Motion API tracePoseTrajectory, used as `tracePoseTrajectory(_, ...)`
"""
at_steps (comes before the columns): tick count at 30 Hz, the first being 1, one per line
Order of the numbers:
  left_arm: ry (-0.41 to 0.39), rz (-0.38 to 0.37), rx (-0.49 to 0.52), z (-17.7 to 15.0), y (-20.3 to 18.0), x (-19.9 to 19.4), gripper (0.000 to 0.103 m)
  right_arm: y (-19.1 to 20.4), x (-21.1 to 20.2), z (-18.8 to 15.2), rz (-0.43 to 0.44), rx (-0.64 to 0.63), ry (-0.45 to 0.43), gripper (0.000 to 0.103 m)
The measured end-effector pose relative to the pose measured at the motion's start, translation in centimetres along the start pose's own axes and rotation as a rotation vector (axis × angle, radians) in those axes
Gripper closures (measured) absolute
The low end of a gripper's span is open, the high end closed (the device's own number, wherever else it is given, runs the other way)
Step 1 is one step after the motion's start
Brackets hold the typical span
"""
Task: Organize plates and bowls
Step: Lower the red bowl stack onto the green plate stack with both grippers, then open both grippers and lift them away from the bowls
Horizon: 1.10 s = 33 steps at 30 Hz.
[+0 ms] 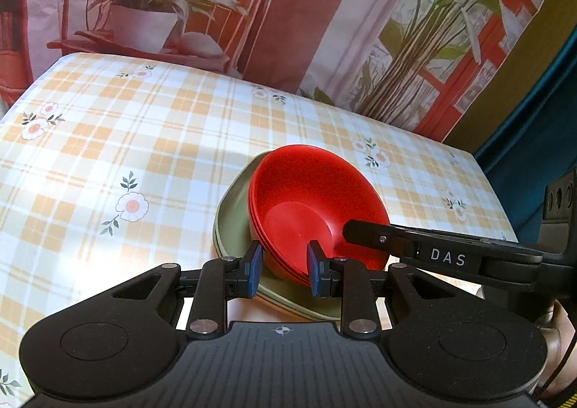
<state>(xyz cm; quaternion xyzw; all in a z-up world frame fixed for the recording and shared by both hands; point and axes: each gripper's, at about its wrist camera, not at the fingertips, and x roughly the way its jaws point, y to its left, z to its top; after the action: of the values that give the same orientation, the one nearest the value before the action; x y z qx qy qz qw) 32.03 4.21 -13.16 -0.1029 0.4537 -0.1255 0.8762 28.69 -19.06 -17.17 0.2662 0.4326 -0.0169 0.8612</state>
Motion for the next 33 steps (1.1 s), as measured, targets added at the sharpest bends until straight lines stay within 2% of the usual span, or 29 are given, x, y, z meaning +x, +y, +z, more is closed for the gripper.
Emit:
tracePoseTrajectory(13,-0.008,0.008,0.004,0.1,0.0,0.1,0.075,0.2,-0.4,0.2,-0.021,-0.009,-0.013,0.077)
tracePoseTrajectory(15,-0.012,0.011,0.002,0.1,0.0,0.0,0.073,0.2,-0.7,0.3,-0.019,-0.009,-0.019,0.075)
tracePoseTrajectory(17,-0.023,0.003,-0.005,0.1,0.0,-0.4,0.065,0.1,-1.2,0.4,-0.019,-0.005,-0.032,0.074)
tracePoseTrajectory(19,-0.042,0.001,-0.005,0.1,-0.1,-0.8,0.063,0.0,-1.7,0.5,-0.025,-0.006,-0.045,0.072)
tracePoseTrajectory(21,-0.06,0.005,0.004,0.2,-0.4,-1.4,0.062,0.0,-2.4,0.7,-0.03,-0.009,-0.062,0.062)
tracePoseTrajectory(23,-0.082,0.004,0.018,0.4,-0.7,-2.1,0.054,0.0,-3.2,0.8,-0.045,-0.021,-0.085,0.05)
tracePoseTrajectory(26,-0.129,0.026,0.053,0.7,-1.3,-3.2,0.041,0.1,-4.4,1.0,-0.067,-0.036,-0.115,0.038)
tracePoseTrajectory(30,-0.188,0.072,0.098,0.9,-2.3,-4.9,0.032,0.3,-6.1,1.0,-0.091,-0.047,-0.154,0.025)
tracePoseTrajectory(32,-0.216,0.102,0.115,1.0,-2.8,-5.6,0.018,0.3,-6.9,1.0,-0.102,-0.049,-0.173,0.013)
tracePoseTrajectory(33,-0.233,0.114,0.122,0.9,-3.0,-6.0,0.014,0.3,-7.4,1.0,-0.107,-0.051,-0.185,0.011)
